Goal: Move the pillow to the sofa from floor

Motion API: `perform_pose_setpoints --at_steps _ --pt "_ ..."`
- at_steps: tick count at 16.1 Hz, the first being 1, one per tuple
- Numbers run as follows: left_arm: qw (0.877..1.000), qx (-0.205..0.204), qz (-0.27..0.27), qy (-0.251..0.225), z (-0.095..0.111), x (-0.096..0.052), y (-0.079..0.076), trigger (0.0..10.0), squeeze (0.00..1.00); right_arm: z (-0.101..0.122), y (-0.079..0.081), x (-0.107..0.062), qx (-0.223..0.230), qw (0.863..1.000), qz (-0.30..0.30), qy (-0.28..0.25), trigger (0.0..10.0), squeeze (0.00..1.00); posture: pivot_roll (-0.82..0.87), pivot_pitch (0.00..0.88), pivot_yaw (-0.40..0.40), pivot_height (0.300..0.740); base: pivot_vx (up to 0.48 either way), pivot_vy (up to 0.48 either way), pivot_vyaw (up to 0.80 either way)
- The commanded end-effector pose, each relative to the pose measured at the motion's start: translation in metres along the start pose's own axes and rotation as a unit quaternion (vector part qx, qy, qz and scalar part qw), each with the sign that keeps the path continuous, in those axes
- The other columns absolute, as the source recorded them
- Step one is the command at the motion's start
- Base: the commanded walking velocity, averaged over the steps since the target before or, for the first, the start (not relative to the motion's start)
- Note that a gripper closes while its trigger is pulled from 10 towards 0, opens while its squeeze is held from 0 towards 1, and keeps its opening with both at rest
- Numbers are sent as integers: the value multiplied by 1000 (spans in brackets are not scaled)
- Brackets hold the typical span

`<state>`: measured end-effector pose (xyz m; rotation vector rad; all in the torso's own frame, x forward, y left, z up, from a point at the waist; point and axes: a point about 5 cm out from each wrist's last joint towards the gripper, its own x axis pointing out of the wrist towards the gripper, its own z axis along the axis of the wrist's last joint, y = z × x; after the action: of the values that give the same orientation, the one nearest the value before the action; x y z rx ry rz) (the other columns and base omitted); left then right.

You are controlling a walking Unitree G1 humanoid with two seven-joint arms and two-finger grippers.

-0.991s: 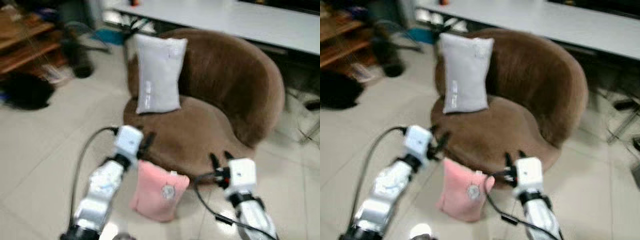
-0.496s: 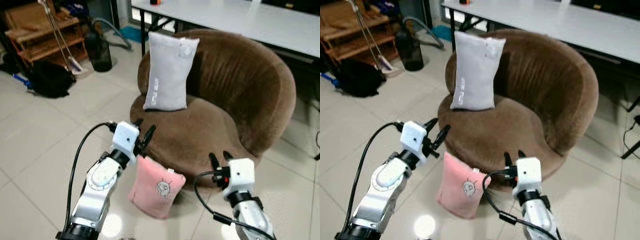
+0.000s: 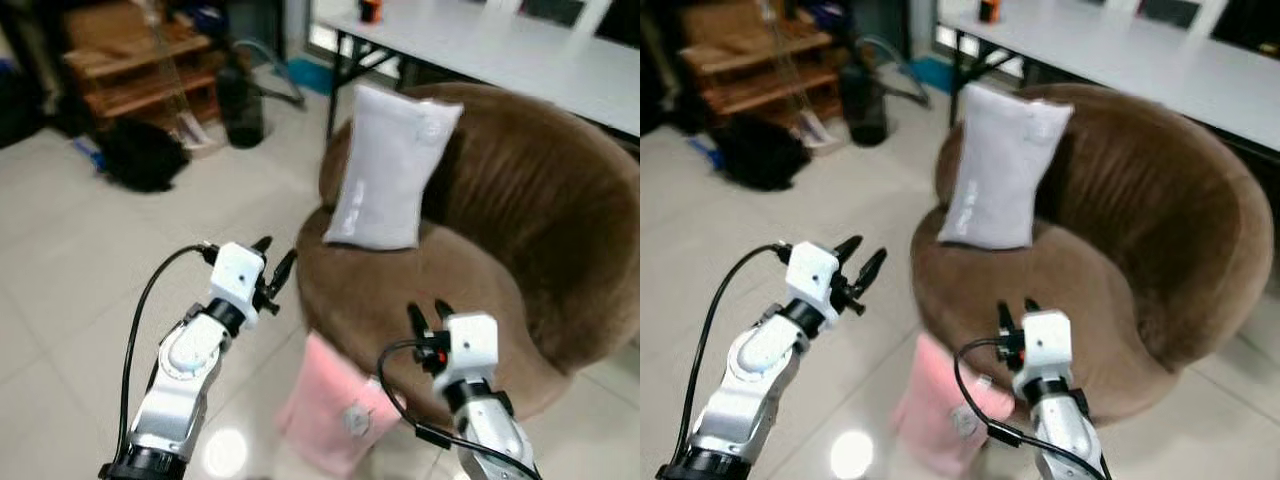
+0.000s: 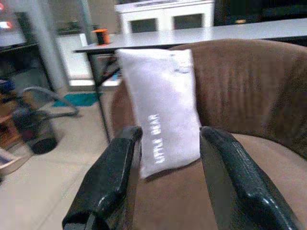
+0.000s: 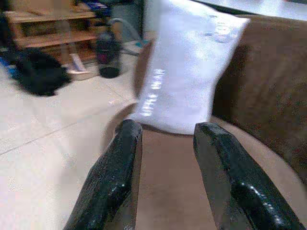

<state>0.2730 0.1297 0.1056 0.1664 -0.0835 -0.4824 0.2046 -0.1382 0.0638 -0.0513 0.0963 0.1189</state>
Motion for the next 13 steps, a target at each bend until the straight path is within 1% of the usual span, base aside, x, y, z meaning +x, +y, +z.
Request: perform_pose_setpoints --at_steps 1,2,4,7,8,9,13 --pt "1000 -6 -21 -4 1 3 -10 10000 0 -1 -10 -2 -1 1000 -20 2 10000 0 -11 22 -19 740 0 0 0" --pt "999 3 -29 13 -5 2 -13 10000 0 -2 -9 -3 1 1000 -15 5 10000 0 -11 22 -19 740 0 0 0" --pt "999 -1 -32 12 -6 2 -14 10000 0 -4 -6 -4 10 1000 -10 11 10000 0 -16 19 -18 730 0 0 0" --pt "999 -10 -32 14 -10 -1 -14 10000 0 -5 -6 -6 11 1000 -3 11 10000 0 -16 19 -18 705 0 0 0" --pt "999 -10 -32 17 -12 -3 -13 10000 0 -6 -5 -7 12 1000 4 13 10000 0 -12 26 -18 695 0 0 0" --pt "999 -7 -29 22 -13 -6 -12 10000 0 -8 -3 -8 10 1000 13 19 10000 0 -7 31 -22 675 0 0 0" --pt "999 -4 -25 22 -14 -9 -11 10000 0 -9 0 -7 10 1000 21 21 10000 0 0 37 -30 640 0 0 0"
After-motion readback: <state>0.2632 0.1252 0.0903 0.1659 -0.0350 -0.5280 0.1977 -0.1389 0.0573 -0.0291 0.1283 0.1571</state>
